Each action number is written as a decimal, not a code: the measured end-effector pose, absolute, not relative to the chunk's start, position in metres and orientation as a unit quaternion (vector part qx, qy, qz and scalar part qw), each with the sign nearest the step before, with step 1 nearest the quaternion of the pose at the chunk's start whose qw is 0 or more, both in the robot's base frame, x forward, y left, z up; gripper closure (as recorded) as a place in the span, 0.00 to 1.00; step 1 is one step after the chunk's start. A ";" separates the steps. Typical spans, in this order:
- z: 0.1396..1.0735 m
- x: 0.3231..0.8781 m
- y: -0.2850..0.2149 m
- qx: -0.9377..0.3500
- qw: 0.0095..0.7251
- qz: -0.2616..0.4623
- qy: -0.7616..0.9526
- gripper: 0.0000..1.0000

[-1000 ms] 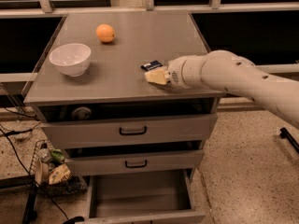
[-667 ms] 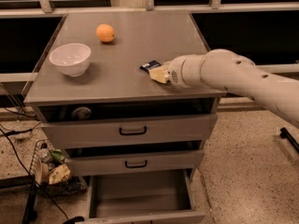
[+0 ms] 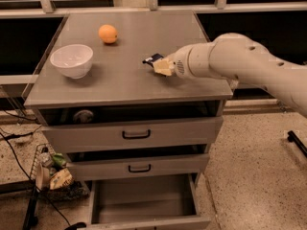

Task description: Place rxbar blueberry into bottom drawer

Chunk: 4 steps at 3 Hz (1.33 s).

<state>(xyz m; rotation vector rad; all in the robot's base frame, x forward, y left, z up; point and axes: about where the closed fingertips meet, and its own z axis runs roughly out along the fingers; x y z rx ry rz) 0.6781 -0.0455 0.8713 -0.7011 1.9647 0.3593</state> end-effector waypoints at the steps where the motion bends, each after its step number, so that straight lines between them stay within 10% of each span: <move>1: 0.873 0.677 -0.044 -0.292 0.486 0.150 0.810 1.00; 4: 0.888 0.643 -0.053 -0.354 0.497 0.219 0.761 1.00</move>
Offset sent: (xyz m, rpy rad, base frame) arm -0.0030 0.0008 0.0026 0.0038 -0.0337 0.0596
